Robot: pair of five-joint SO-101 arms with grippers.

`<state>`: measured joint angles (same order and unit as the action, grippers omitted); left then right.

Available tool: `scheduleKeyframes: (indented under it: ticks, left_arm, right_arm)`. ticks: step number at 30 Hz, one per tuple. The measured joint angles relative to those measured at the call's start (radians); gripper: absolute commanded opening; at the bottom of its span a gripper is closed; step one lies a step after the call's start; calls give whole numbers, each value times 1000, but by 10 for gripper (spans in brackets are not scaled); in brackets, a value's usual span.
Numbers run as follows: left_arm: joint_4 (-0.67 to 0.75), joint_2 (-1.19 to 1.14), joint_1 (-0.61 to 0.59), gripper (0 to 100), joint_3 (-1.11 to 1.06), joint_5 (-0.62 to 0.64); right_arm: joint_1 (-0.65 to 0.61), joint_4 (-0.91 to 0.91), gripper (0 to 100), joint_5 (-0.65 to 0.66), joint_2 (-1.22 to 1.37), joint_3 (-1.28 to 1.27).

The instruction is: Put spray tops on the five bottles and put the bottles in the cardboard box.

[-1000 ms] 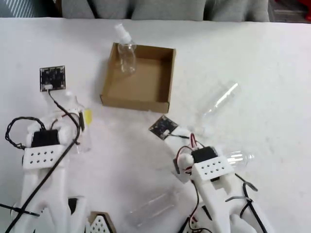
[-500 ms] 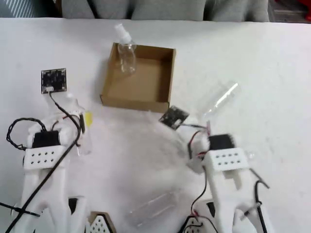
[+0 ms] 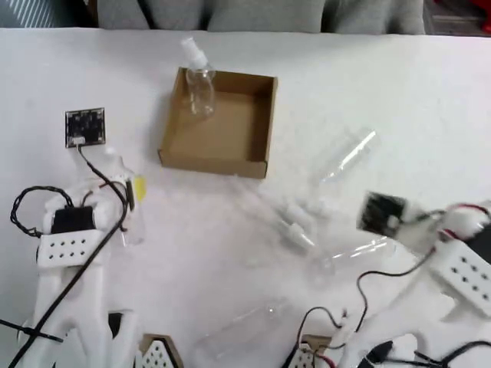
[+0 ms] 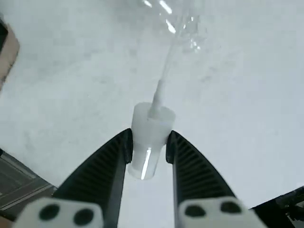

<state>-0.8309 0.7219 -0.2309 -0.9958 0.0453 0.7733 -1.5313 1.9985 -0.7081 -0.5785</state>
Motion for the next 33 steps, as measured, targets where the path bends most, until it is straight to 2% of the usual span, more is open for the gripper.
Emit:
scheduleKeyframes:
  ticks: [5,11,16,24,30,33]
  left_arm:
    - [0,0,0,21,0,-2]
    - [0,0,0,21,0,-2]
    - [0,0,0,21,0,-2]
    - [0,0,0,21,0,-2]
    - [0,0,0,21,0,-2]
    - [0,0,0,21,0,-2]
  right_arm:
    - [130,276,17,150,0,-241]
    - [173,615,18,173,0,-480]
    - [181,703,18,167,18,-509]
    - [180,775,33,3,379,-290]
    - [181,775,256,-158,651,-71]
    - [181,775,253,-269,683,-8]
